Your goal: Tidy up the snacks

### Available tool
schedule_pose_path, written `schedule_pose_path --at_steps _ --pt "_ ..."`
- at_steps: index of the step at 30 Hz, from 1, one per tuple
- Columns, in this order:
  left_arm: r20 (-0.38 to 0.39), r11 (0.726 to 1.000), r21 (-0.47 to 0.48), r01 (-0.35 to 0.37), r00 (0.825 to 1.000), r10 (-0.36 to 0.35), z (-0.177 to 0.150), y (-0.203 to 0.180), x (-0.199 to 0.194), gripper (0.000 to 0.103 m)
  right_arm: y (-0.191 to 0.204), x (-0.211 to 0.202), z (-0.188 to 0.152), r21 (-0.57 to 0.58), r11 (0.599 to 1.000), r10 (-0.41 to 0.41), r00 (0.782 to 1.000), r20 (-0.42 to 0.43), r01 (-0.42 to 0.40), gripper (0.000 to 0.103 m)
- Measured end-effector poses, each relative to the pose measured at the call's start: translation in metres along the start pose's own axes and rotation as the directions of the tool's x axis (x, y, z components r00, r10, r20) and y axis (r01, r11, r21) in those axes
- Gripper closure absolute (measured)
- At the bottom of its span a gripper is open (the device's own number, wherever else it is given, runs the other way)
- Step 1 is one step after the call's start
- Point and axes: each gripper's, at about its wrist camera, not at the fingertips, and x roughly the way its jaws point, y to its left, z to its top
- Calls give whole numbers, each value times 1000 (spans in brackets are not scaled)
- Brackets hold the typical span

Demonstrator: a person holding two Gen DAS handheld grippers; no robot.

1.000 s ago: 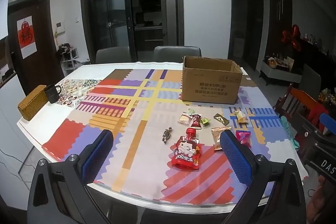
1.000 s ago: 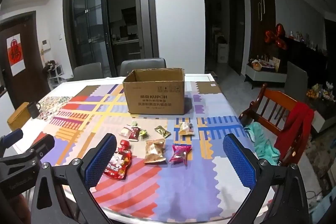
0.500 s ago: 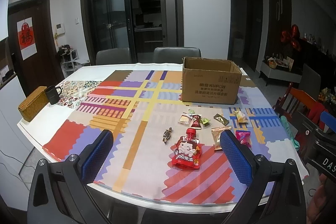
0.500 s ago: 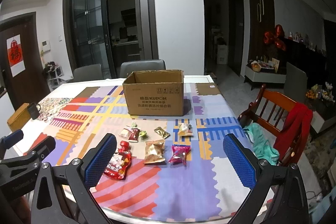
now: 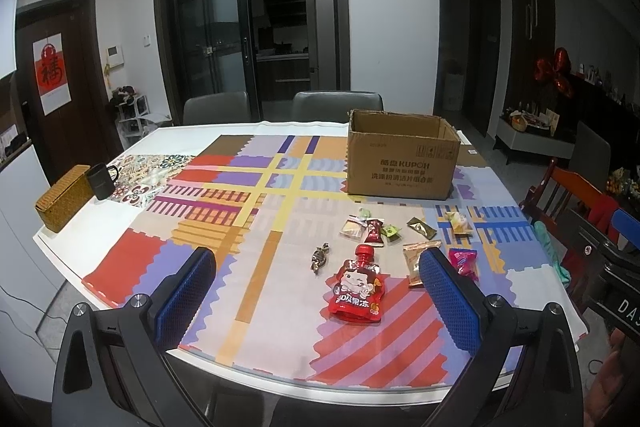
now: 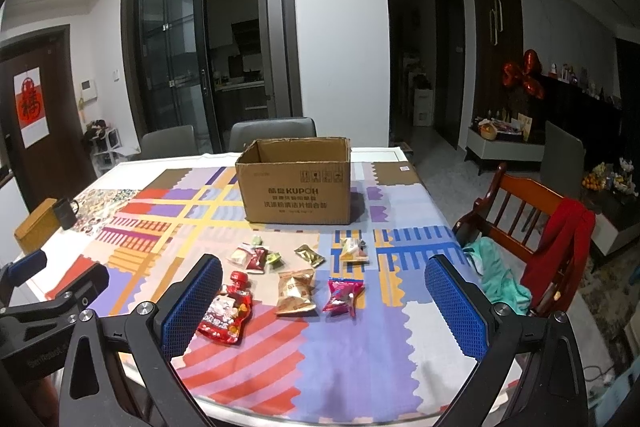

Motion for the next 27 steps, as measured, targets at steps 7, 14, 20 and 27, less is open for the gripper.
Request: schedule_pose_path --at_steps 7,14,20,27 --pt "4 1000 1 -2 1000 2 -1 1 -1 0 -1 -1 2 1 1000 -5 1000 6 5 0" --pt "6 1000 2 -2 1000 2 -1 0 -2 0 -1 -2 4 0 1000 -6 1000 10 6 0" --pt "10 1000 1 1 1000 -1 1 1 -5 0 -3 -4 4 1 1000 -8 1000 13 8 0" --pt "18 1000 3 4 1000 -5 4 0 -10 0 -5 -8 5 4 1000 -11 1000 24 11 0"
